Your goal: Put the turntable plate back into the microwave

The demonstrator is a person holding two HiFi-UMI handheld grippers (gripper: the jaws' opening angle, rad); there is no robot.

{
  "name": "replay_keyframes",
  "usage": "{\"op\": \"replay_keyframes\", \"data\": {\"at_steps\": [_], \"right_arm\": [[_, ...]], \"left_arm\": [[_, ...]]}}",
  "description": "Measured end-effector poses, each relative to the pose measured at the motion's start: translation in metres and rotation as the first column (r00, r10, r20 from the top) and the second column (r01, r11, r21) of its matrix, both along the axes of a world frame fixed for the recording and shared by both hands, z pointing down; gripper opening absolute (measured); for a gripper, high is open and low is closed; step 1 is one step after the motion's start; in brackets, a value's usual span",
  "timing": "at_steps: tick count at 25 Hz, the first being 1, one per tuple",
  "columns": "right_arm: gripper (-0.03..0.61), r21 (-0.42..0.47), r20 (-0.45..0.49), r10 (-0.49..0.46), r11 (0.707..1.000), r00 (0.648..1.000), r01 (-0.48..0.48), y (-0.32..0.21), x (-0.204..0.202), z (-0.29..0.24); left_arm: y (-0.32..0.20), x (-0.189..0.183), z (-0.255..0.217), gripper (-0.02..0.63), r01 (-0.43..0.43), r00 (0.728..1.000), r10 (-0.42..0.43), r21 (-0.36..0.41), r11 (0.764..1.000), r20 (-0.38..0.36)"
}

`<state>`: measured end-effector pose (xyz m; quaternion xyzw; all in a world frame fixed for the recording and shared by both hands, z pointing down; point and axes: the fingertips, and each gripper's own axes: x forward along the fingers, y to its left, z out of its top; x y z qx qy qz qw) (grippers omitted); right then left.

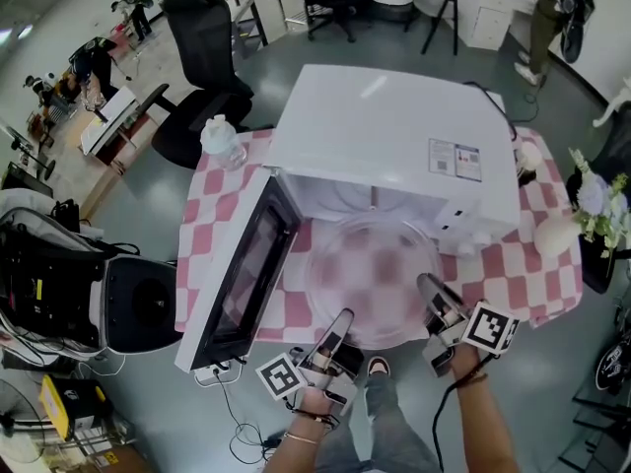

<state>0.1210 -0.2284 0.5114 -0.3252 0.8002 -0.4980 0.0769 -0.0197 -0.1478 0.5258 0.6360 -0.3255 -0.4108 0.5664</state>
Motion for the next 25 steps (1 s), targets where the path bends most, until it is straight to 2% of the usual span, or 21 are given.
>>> {"op": "replay_keyframes", "data": {"at_steps": [10,17,20,23,25], "right_arm": [[0.112,0.003,-0.073,0.069,0.998,0.995,-0.069,-0.004,0.009,-0.004],[0.126,0.019,-0.06,0.151,0.989,0.987,-0.15,0.002,0.029,-0.019],[0.124,-0.006,-0.055,0.203,0.979,0.978,-0.203,0.007,0.039,-0.013],[0.123,-0.023,-0.154,0.253,0.965,0.955,-0.26,0.016,0.056,-0.002],[0.123,0.011,-0.205,0.271,0.962,0.941,-0.274,0.019,0.063,-0.004]], "left_arm": [[-0.006,0.0,-0.007,0.033,0.017,1.0,-0.017,0.017,1.0,0.002],[-0.017,-0.007,-0.013,0.033,0.058,0.998,-0.058,0.028,0.998,0.003],[-0.019,-0.007,-0.013,0.034,0.067,0.998,-0.067,0.025,0.997,0.005],[-0.017,-0.006,-0.011,0.034,0.072,0.997,-0.072,0.015,0.997,0.016],[-0.017,-0.007,-0.01,0.034,0.077,0.997,-0.077,0.007,0.997,0.019]]}}
